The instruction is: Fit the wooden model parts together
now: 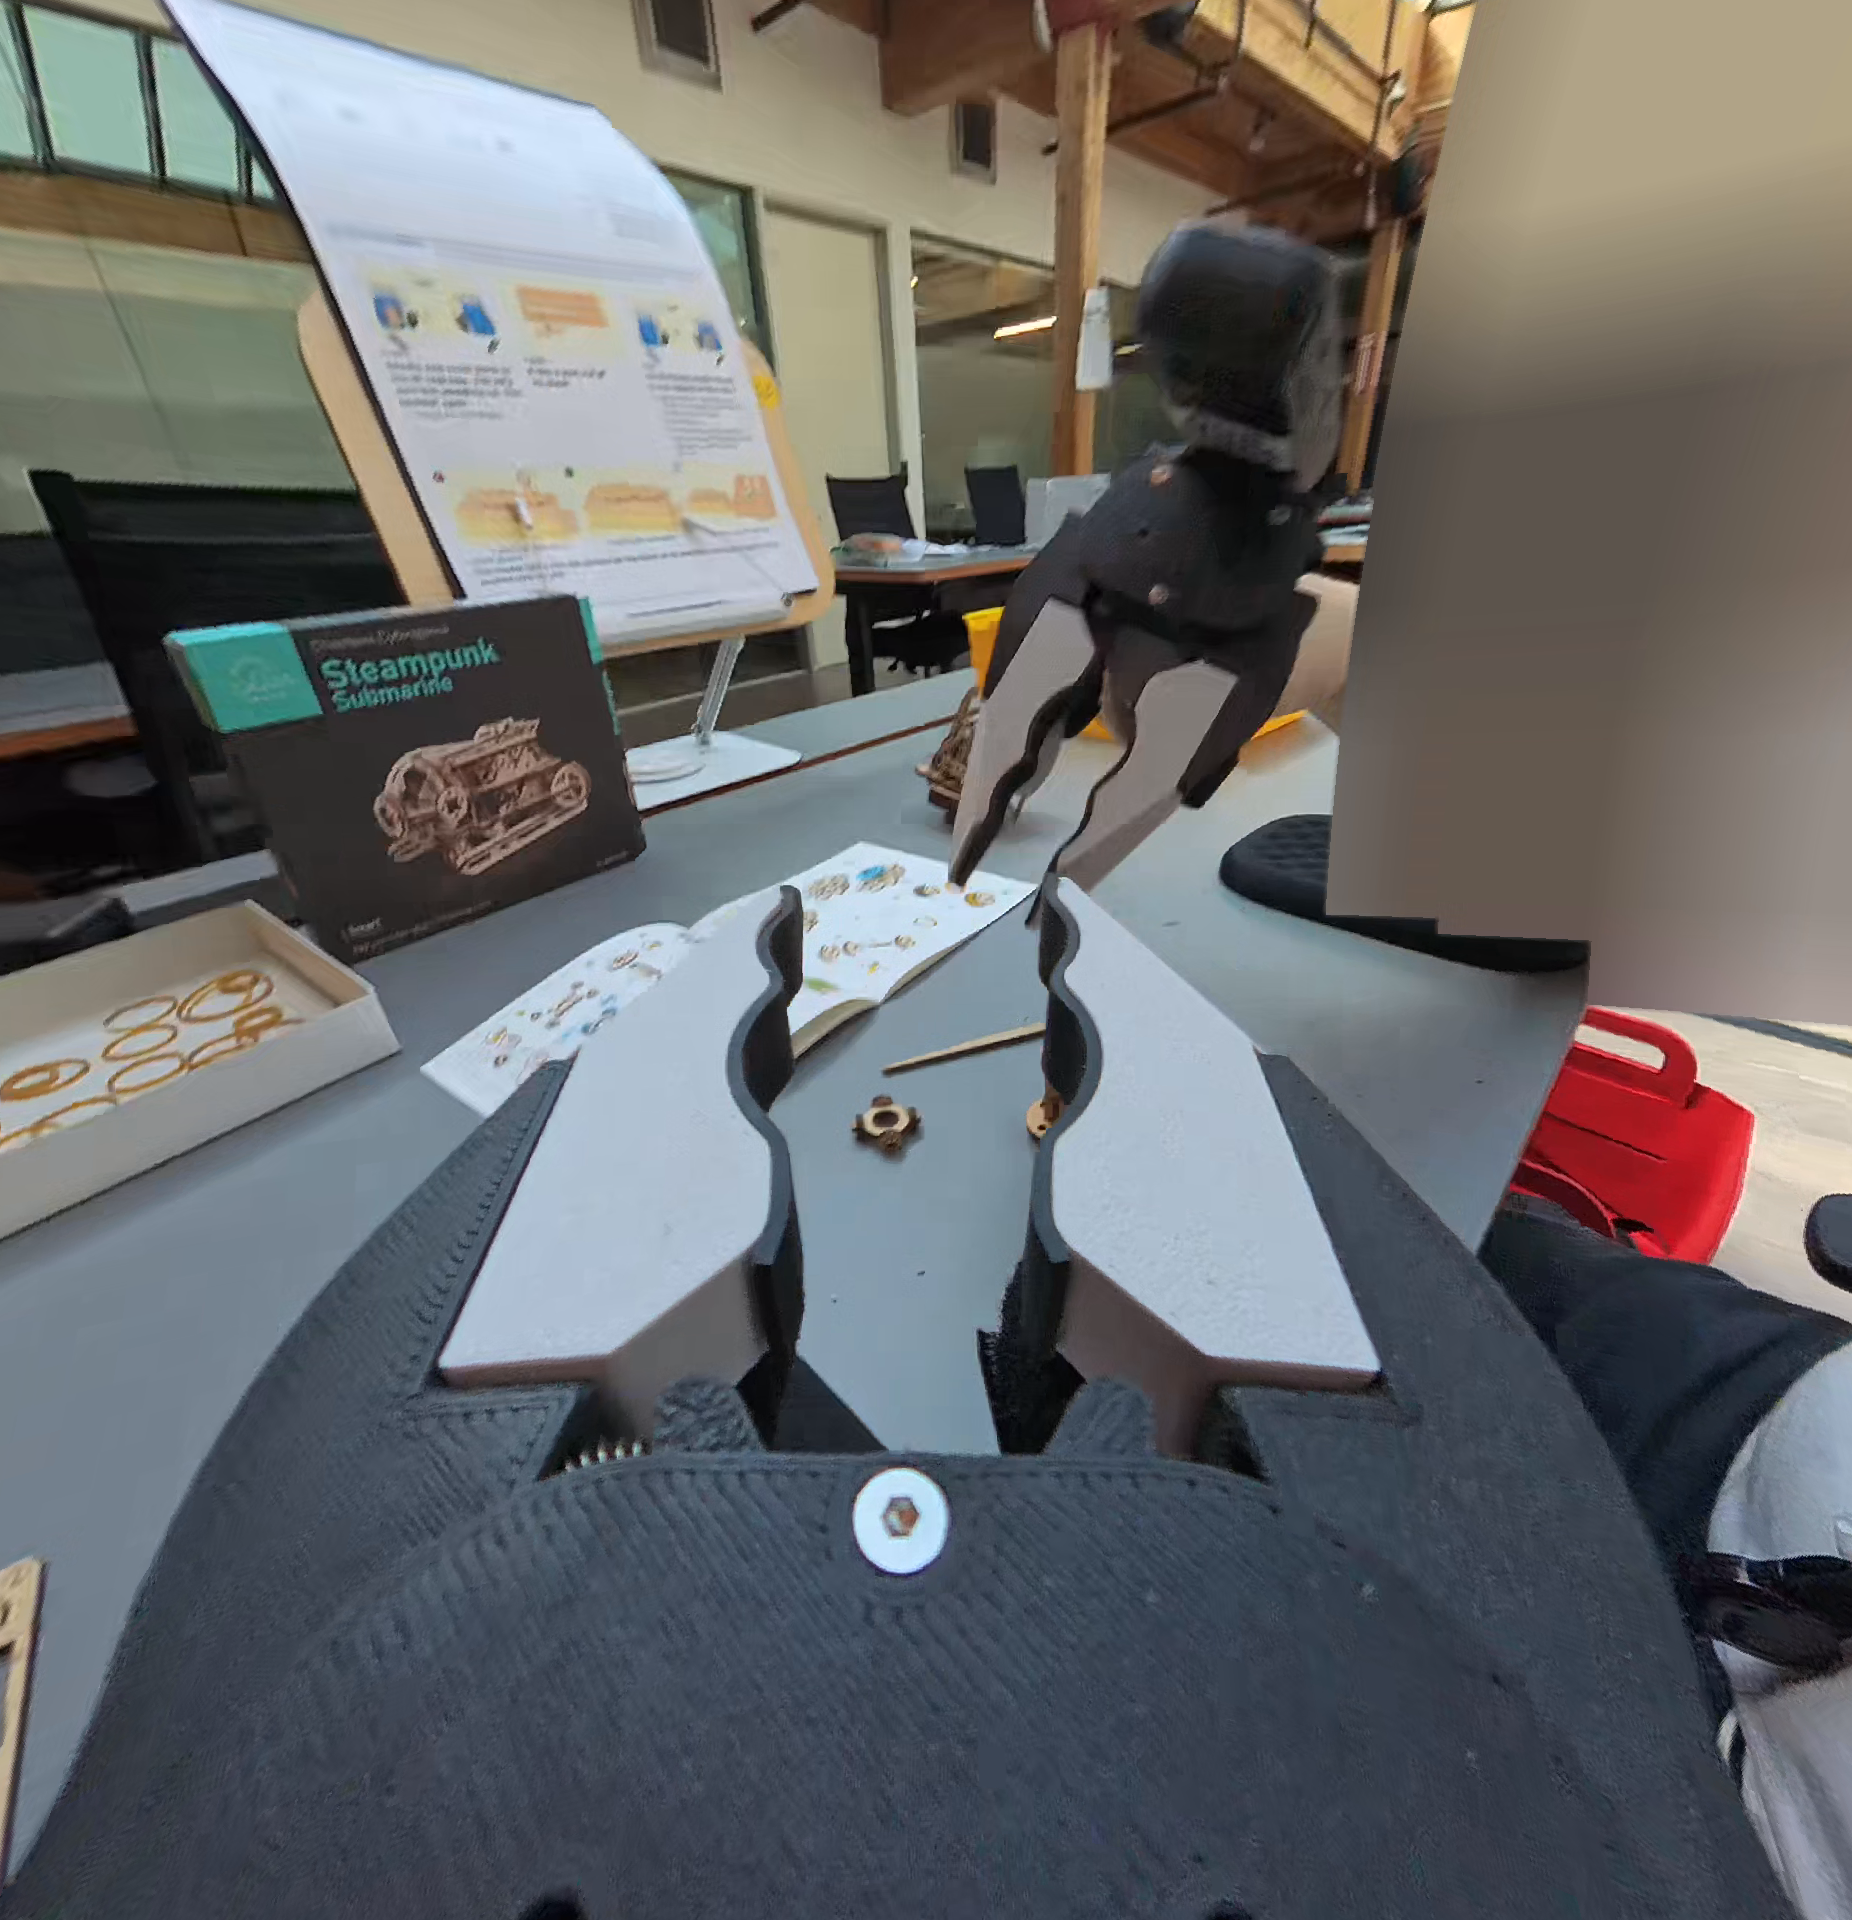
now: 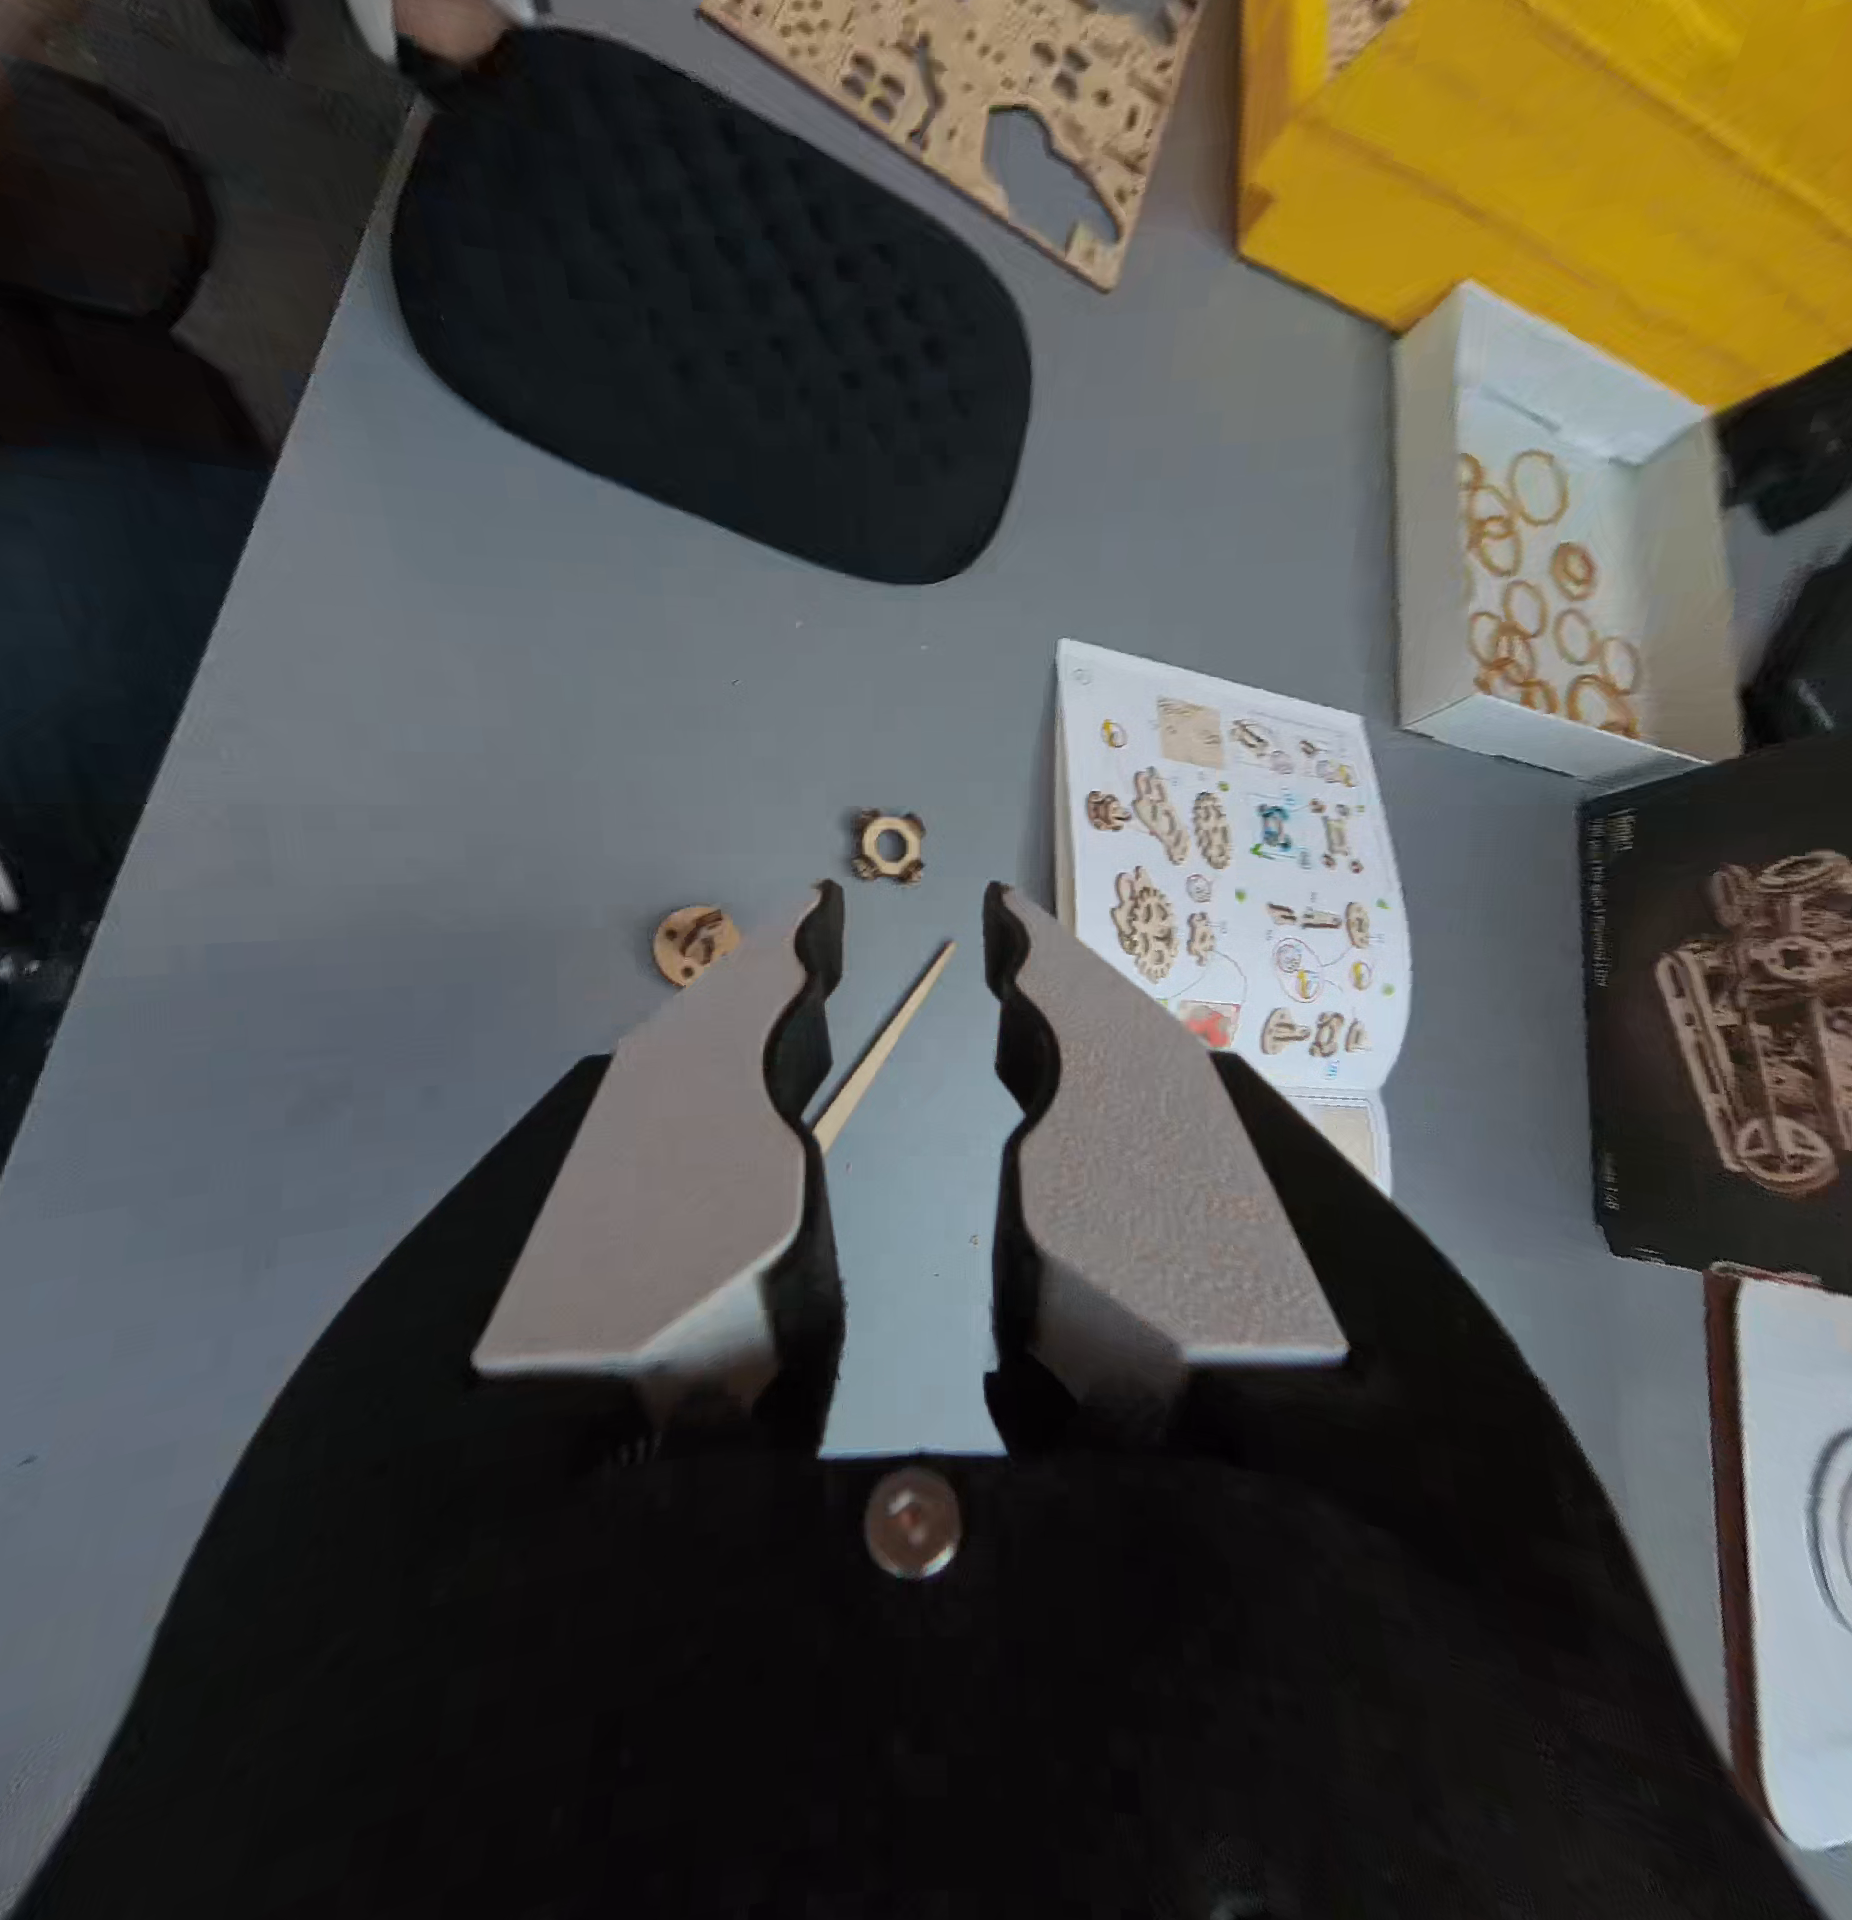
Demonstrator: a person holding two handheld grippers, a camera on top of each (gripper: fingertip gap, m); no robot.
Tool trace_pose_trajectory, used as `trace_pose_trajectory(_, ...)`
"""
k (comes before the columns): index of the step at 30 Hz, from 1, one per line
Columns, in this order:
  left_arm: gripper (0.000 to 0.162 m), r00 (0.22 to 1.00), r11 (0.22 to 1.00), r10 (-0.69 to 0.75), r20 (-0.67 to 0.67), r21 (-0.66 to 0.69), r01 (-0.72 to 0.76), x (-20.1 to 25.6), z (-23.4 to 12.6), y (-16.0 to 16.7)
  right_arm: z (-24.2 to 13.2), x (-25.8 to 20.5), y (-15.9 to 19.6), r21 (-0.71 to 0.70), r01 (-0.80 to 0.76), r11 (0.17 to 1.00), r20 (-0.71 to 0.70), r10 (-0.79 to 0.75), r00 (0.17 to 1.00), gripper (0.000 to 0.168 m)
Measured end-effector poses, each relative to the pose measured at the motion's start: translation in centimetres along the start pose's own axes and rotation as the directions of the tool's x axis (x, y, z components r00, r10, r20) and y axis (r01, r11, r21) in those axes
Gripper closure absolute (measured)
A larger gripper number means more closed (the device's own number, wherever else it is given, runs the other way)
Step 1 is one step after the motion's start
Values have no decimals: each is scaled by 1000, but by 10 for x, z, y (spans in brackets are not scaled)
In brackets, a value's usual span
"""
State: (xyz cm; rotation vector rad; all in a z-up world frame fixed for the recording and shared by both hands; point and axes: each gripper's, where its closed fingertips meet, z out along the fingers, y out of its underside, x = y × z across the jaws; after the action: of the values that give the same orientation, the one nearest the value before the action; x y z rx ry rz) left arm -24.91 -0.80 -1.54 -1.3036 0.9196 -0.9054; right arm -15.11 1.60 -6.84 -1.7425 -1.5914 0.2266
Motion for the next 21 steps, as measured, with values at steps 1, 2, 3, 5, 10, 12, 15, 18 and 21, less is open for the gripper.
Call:
trace_pose_trajectory(1,118,998,998,-13,57,-65,17,-11,4,12,-9,24,-4,96,-45,994,-147,59,987,142)
trace_pose_trajectory(2,118,994,991,-18,111,-133,33,-21,10,24,-20,51,-1,171,-104,980,-303,152,941,143)
trace_pose_trajectory(3,118,987,977,-11,163,-207,45,-31,16,35,-36,79,10,219,-184,958,-461,268,846,140)
trace_pose_trajectory(5,114,953,921,80,291,-387,41,-57,28,55,-67,116,41,239,-294,925,-694,375,615,118)
trace_pose_trajectory(10,105,767,777,424,482,-628,-36,-112,57,50,-103,143,83,204,-433,878,-884,355,304,84)
trace_pose_trajectory(12,102,749,755,467,471,-653,-59,-110,75,46,-103,144,90,219,-445,868,-893,362,267,85)
trace_pose_trajectory(15,100,724,738,518,456,-666,-109,-104,91,37,-99,141,95,231,-459,858,-887,380,262,84)
trace_pose_trajectory(18,99,713,736,533,456,-666,-123,-101,94,33,-105,141,93,216,-442,871,-900,353,257,84)
trace_pose_trajectory(21,99,722,748,520,457,-652,-126,-98,95,33,-105,139,95,219,-443,869,-894,361,265,84)
